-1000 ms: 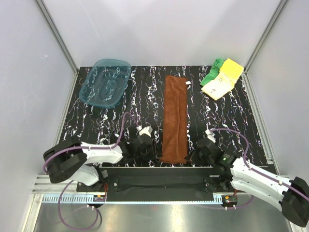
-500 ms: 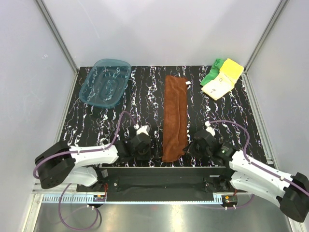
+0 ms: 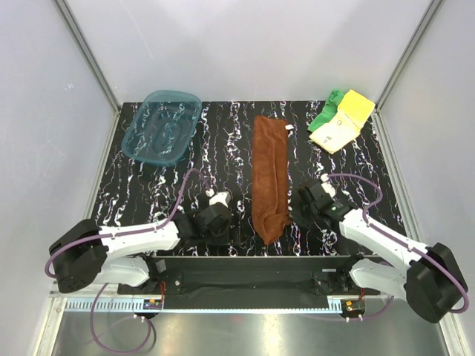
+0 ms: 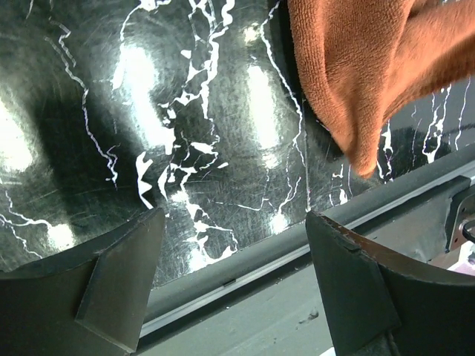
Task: Roll the towels
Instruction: Roll the towel
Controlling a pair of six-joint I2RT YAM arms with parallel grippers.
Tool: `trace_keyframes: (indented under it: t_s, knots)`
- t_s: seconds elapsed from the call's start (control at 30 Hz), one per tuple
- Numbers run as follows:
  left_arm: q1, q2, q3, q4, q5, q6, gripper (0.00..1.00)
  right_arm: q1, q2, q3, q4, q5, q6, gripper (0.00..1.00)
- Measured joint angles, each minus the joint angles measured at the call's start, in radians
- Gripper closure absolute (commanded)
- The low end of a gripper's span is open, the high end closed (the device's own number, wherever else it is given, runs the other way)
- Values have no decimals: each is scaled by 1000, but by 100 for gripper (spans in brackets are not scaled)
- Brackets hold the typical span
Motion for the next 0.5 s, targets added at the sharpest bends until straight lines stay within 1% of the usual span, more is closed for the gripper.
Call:
trace_keyframes:
  t_s: [0.13, 0.3, 0.33, 0.37, 0.43, 0.47, 0.5]
  knots:
    - [-3, 21, 8, 5, 6, 27, 19, -86, 37, 25, 8, -47, -16, 100]
    - [-12, 67, 24, 24, 19, 52, 19, -95, 109, 96, 34, -84, -40, 100]
    - [-14, 82, 34, 29, 21, 58, 19, -98, 130, 108, 44, -91, -45, 99]
    - [-15, 100, 47, 33, 23, 63, 19, -100, 149, 116, 52, -96, -49, 91]
    - [-18, 125, 70, 36, 23, 70, 19, -105, 180, 124, 53, -96, -56, 86]
    - [-19, 132, 79, 39, 23, 71, 19, -109, 194, 124, 50, -93, -60, 87]
    - [-19, 134, 83, 39, 23, 72, 19, -116, 205, 123, 44, -90, -63, 90]
